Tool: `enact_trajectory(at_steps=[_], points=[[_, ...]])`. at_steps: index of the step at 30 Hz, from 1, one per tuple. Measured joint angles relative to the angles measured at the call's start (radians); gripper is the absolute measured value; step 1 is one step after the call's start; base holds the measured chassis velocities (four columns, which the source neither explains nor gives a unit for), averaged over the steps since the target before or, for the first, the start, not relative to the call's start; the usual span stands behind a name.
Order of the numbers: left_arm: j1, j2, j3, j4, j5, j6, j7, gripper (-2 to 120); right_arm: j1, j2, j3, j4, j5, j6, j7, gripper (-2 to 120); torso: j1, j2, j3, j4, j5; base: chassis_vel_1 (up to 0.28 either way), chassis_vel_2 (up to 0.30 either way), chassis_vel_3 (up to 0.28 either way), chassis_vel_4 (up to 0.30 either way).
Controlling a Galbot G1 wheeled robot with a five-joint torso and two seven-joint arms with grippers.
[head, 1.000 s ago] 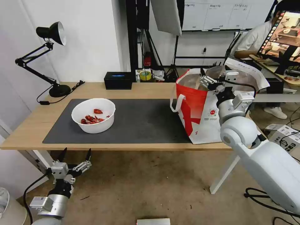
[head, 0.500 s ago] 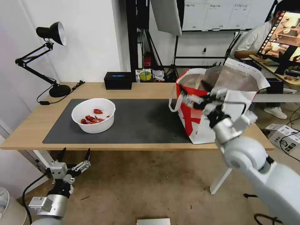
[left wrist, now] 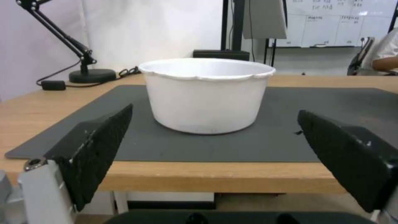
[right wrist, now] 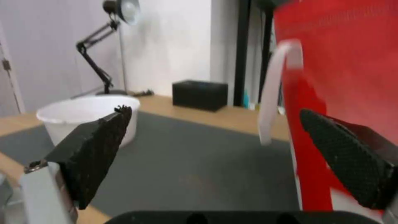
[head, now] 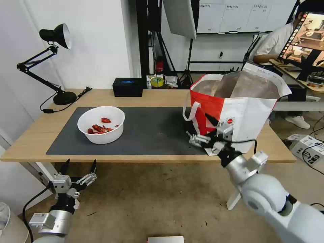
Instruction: Pick up the trash from the table and place it into the takeout bag.
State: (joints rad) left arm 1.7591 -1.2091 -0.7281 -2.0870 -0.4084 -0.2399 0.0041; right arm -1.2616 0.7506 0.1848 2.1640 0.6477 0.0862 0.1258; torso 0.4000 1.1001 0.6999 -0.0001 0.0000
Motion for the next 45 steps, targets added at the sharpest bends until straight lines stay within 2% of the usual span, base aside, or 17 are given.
enact_trajectory(at_steps=[7, 17, 36, 39, 43, 45], points=[[0.011, -0.006, 0.002, -0.003, 0.008, 0.0, 0.002, 100, -0.156, 0.062, 0.018, -0.023, -0.089, 0.012, 0.035, 100, 0.0, 0.0, 0.0, 0.0, 0.0, 0.0, 0.0, 0.0, 0.0], [0.014, -0.008, 0.008, 0.0, 0.016, 0.002, 0.004, 100, -0.274, 0.116, 0.008, -0.039, -0.157, 0.018, 0.098, 100, 0.0, 0.0, 0.0, 0.0, 0.0, 0.0, 0.0, 0.0, 0.0], [-0.001, -0.008, 0.02, 0.033, 0.017, -0.002, 0.006, 100, -0.286, 0.151, 0.003, -0.071, -0.186, 0.019, 0.115, 100, 0.0, 0.0, 0.0, 0.0001, -0.0001, 0.0, 0.0, 0.0, 0.0], [-0.009, 0.006, 0.012, 0.03, 0.005, -0.001, 0.006, 100, -0.286, 0.151, 0.003, -0.071, -0.186, 0.019, 0.115, 100, 0.0, 0.0, 0.0, 0.0002, -0.0002, 0.0, 0.0, 0.0, 0.0], [-0.04, 0.056, -0.011, 0.011, -0.048, 0.036, -0.016, 100, -0.285, 0.151, 0.003, -0.071, -0.186, 0.02, 0.115, 100, 0.0, 0.0, 0.0, 0.0002, 0.0, 0.0, 0.0, 0.0, 0.0], [-0.079, 0.115, -0.021, -0.002, -0.106, 0.077, -0.043, 100, -0.285, 0.15, 0.003, -0.071, -0.186, 0.02, 0.115, 100, 0.0, 0.0, 0.0, 0.0002, -0.0001, 0.0, 0.0, 0.0, 0.0]])
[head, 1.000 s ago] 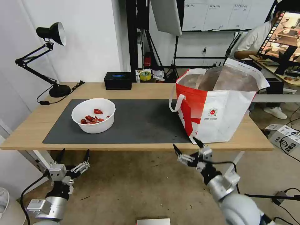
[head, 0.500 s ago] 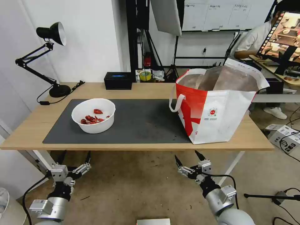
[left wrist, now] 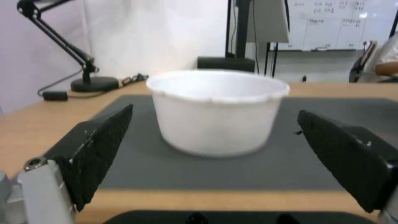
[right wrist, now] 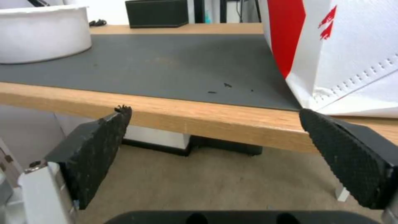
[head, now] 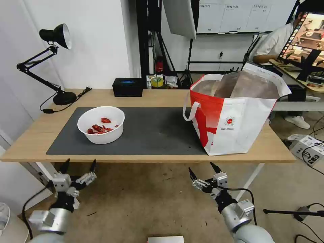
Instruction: Pick up the trash from the table and place it into the takeout bag.
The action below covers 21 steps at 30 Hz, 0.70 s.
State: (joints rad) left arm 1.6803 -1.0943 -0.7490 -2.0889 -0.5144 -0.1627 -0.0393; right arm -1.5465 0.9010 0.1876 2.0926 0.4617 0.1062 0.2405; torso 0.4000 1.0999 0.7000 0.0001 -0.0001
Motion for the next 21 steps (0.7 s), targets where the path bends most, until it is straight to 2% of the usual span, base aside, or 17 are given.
enact_trajectory(at_steps=[1, 4, 5, 8, 9, 11, 14, 16, 21], points=[[0.0, 0.0, 0.0, 0.0, 0.0, 0.0, 0.0, 100, 0.0, 0.0, 0.0, 0.0, 0.0, 0.0, 0.0, 100, 0.0, 0.0, 0.0, 0.0, 0.0, 0.0, 0.0, 0.0, 0.0], [-0.073, 0.09, 0.004, -0.003, -0.084, 0.061, -0.066, 100, 0.0, 0.0, 0.0, 0.0, 0.0, 0.0, 0.0, 100, 0.0, 0.0, 0.0, -0.0002, -0.0001, 0.0, 0.0, 0.0, 0.0], [-0.073, 0.09, 0.004, -0.003, -0.084, 0.061, -0.066, 100, 0.0, 0.0, 0.0, 0.0, 0.0, 0.0, 0.0, 100, 0.0, 0.0, 0.0, -0.0002, -0.0001, 0.0, 0.0, 0.0, 0.0], [-0.13, 0.178, 0.006, 0.024, -0.149, 0.093, -0.096, 100, 0.001, 0.0, 0.0, 0.0, 0.0, 0.0, 0.0, 100, 0.0, 0.0, 0.0, -0.0002, -0.0003, 0.0, 0.0, 0.0, 0.0], [-0.13, 0.178, 0.006, 0.024, -0.149, 0.093, -0.096, 100, 0.001, 0.0, 0.0, 0.0, 0.0, 0.0, 0.0, 100, 0.0, 0.0, 0.0, -0.0002, -0.0003, 0.0, 0.0, 0.0, 0.0], [-0.151, 0.232, 0.006, 0.036, -0.202, 0.109, -0.109, 100, 0.001, 0.0, 0.0, 0.0, 0.001, 0.0, 0.0, 100, 0.0, 0.0, 0.0, -0.0002, 0.0, 0.0, 0.0, 0.0, 0.0], [-0.17, 0.261, 0.006, 0.045, -0.249, 0.124, -0.125, 100, 0.001, -0.001, 0.0, 0.0, 0.001, 0.0, 0.0, 100, 0.0, 0.0, 0.0, -0.0003, 0.0001, 0.0, 0.0, 0.0, 0.0], [-0.203, 0.277, 0.011, 0.057, -0.32, 0.158, -0.155, 100, 0.001, -0.001, 0.0, 0.0, 0.001, 0.0, 0.0, 100, 0.0, 0.0, 0.0, 0.0001, 0.0, 0.0, 0.0, 0.0, 0.0], [-0.28, 0.311, 0.067, 0.085, -0.391, 0.204, -0.182, 100, 0.001, -0.001, 0.0, 0.001, 0.001, 0.0, 0.0, 100, 0.0, 0.0, 0.0, -0.0001, -0.0003, 0.0, 0.0, 0.0, 0.0]])
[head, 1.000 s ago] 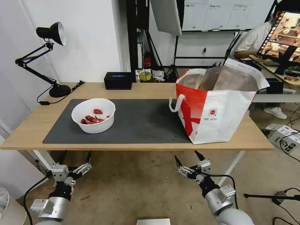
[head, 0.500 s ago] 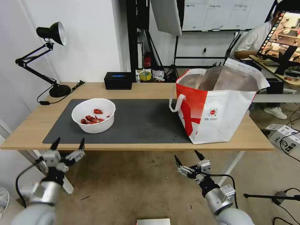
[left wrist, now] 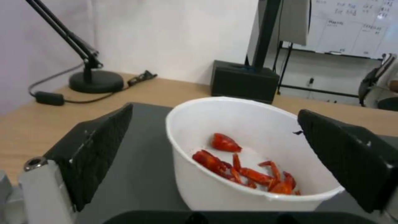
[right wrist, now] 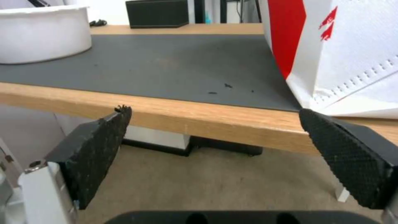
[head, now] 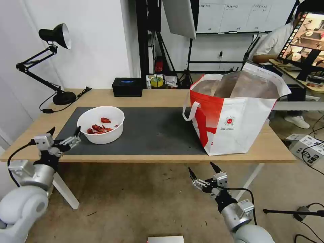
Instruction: Pick up the trash from the table and place it into the takeout bag.
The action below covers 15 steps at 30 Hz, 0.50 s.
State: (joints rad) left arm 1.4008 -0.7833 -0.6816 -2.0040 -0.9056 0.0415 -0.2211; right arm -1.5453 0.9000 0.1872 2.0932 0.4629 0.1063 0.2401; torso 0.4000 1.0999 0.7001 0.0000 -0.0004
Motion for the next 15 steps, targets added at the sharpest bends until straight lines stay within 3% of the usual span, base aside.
enact_trajectory(at_steps=[8, 10, 15], points=[[-0.228, 0.083, 0.151, 0.098, -0.174, 0.099, -0.043, 100, 0.0, 0.0, 0.0, 0.0, 0.001, 0.0, 0.0, 100, 0.0, 0.0, 0.0, -0.0001, 0.0002, 0.0, 0.0, 0.0, 0.0], [-0.303, 0.117, 0.201, 0.149, -0.251, 0.157, -0.051, 100, 0.0, 0.0, 0.0, 0.001, 0.0, 0.0, -0.001, 100, 0.0, 0.0, 0.0, -0.0003, 0.0005, 0.0, 0.0, 0.0, 0.0], [-0.34, 0.148, 0.204, 0.207, -0.308, 0.229, -0.052, 100, 0.0, 0.0, 0.0, 0.001, 0.001, 0.0, -0.001, 100, 0.0, 0.0, 0.0, -0.0001, 0.0001, 0.0, 0.0, 0.0, 0.0]])
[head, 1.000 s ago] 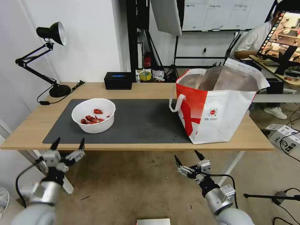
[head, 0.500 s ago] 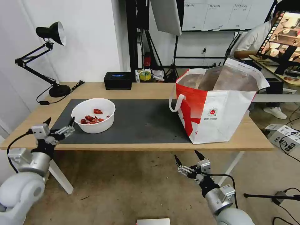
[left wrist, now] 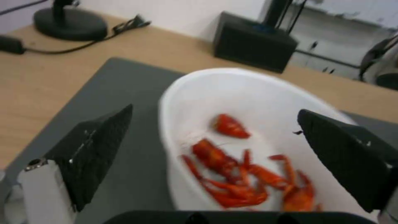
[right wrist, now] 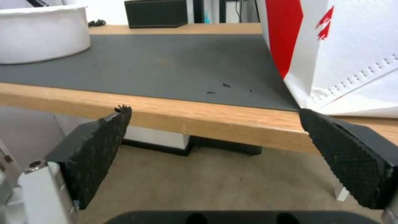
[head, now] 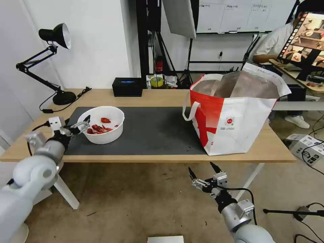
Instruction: Pick up the trash from the table and place it into the takeout bag.
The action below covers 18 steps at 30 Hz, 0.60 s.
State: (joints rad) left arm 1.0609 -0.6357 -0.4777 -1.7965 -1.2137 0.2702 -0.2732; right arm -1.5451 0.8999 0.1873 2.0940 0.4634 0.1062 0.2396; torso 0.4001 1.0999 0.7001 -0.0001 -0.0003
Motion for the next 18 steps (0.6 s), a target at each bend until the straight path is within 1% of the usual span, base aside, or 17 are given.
enact_trajectory(at_steps=[3, 4, 7, 8, 10, 11, 14, 15, 16, 18], points=[[-0.034, 0.026, 0.001, 0.04, -0.026, 0.067, 0.005, 100, 0.0, 0.0, 0.0, 0.0, 0.0, 0.0, 0.0, 100, 0.0, 0.0, 0.0, 0.0004, 0.0001, 0.0, 0.0, 0.0, 0.0], [-0.034, 0.026, 0.001, 0.04, -0.026, 0.067, 0.005, 100, 0.0, 0.0, 0.0, 0.0, 0.0, 0.0, 0.0, 100, 0.0, 0.0, 0.0, 0.0004, 0.0001, 0.0, 0.0, 0.0, 0.0], [-0.053, 0.052, 0.001, 0.042, -0.068, 0.119, -0.006, 100, 0.0, 0.0, 0.0, 0.0, 0.0, 0.0, 0.0, 100, 0.0, 0.0, 0.0, 0.0001, 0.0002, 0.0, 0.0, 0.0, 0.0], [-0.053, 0.052, 0.001, 0.042, -0.068, 0.119, -0.006, 100, 0.0, 0.0, 0.0, 0.0, 0.0, 0.0, 0.0, 100, 0.0, 0.0, 0.0, 0.0001, 0.0002, 0.0, 0.0, 0.0, 0.0], [-0.067, 0.066, 0.001, 0.044, -0.104, 0.151, -0.012, 100, 0.0, 0.0, 0.0, 0.0, 0.0, 0.0, 0.0, 100, 0.0, 0.0, 0.0, 0.0001, 0.0002, 0.0, 0.0, 0.0, 0.0], [-0.067, 0.066, 0.001, 0.044, -0.104, 0.151, -0.012, 100, 0.0, 0.0, 0.0, 0.0, 0.0, 0.0, 0.0, 100, 0.0, 0.0, 0.0, 0.0001, 0.0002, 0.0, 0.0, 0.0, 0.0], [-0.096, 0.076, 0.008, 0.061, -0.146, 0.207, -0.013, 100, 0.0, 0.0, 0.0, 0.0, 0.0, 0.0, 0.0, 100, 0.0, 0.0, 0.0, 0.0002, 0.0001, 0.0, 0.0, 0.0, 0.0], [-0.113, 0.08, 0.016, 0.072, -0.167, 0.243, -0.012, 100, 0.0, 0.0, 0.0, 0.0, 0.0, 0.0, 0.0, 100, 0.0, 0.0, 0.0, 0.0002, 0.0002, 0.0, 0.0, 0.0, 0.0], [-0.113, 0.08, 0.016, 0.072, -0.167, 0.243, -0.012, 100, 0.0, 0.0, 0.0, 0.0, 0.0, 0.0, 0.0, 100, 0.0, 0.0, 0.0, 0.0002, 0.0002, 0.0, 0.0, 0.0, 0.0], [-0.144, 0.081, 0.03, 0.093, -0.189, 0.294, -0.01, 100, 0.0, 0.0, 0.0, 0.0, 0.0, 0.0, 0.0, 100, 0.0, 0.0, 0.0, 0.0001, 0.0001, 0.0, 0.0, 0.0, 0.0]])
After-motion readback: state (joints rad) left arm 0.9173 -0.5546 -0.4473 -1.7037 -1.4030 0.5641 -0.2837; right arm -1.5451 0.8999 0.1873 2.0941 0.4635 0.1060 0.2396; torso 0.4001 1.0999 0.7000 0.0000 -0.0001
